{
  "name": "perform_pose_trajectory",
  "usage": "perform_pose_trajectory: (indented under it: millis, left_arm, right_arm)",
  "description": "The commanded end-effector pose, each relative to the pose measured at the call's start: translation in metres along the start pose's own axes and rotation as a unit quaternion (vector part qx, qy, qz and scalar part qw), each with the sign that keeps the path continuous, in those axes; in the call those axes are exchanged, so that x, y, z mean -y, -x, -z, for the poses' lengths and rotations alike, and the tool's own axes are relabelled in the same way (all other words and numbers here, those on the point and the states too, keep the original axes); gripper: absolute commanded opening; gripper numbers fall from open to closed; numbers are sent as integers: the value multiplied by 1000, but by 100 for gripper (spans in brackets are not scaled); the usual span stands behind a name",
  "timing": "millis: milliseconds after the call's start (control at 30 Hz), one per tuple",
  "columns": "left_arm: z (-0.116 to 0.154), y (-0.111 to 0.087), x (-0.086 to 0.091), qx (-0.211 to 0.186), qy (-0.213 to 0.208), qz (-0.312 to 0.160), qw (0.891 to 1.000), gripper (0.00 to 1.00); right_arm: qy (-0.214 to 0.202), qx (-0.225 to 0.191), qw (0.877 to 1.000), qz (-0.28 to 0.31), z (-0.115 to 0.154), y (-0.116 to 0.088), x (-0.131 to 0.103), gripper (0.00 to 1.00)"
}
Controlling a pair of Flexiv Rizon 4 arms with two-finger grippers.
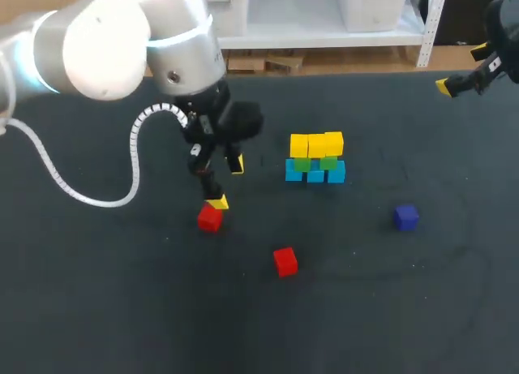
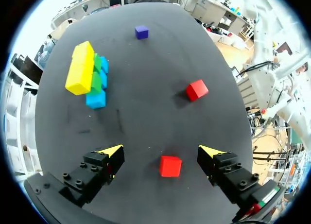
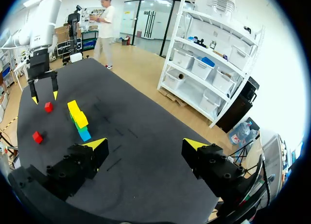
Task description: Place the blue cubes, place green cubes on the blue cubes, place the yellow cubes on the green cubes, then place the red cubes on the yellow cubes, and place purple cube on the red cubes.
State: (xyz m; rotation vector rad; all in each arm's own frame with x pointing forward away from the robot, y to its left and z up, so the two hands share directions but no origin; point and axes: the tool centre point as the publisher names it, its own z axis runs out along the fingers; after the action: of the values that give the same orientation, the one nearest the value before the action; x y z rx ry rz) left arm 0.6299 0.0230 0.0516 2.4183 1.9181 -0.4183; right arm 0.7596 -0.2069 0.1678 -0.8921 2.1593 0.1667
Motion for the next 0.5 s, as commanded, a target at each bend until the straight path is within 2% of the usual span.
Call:
perform_pose_trajectory:
  millis: [33, 300, 400, 500]
  left_arm:
    - [-1, 5, 3, -37, -7, -2, 999, 100]
    - [-10, -2, 19, -116, -12, 28, 993, 100]
    - [-19, -8, 27, -132, -10, 50, 990, 100]
    - [-24, -10, 36, -124, 9, 59, 990, 100]
  right_arm:
    - [-27, -2, 1000, -1, 2, 0, -4, 100]
    - [-27, -2, 1000, -1, 2, 0, -4, 100]
    - [-27, -2, 1000, -1, 2, 0, -4, 100]
    - [-27, -2, 1000, -1, 2, 0, -4, 100]
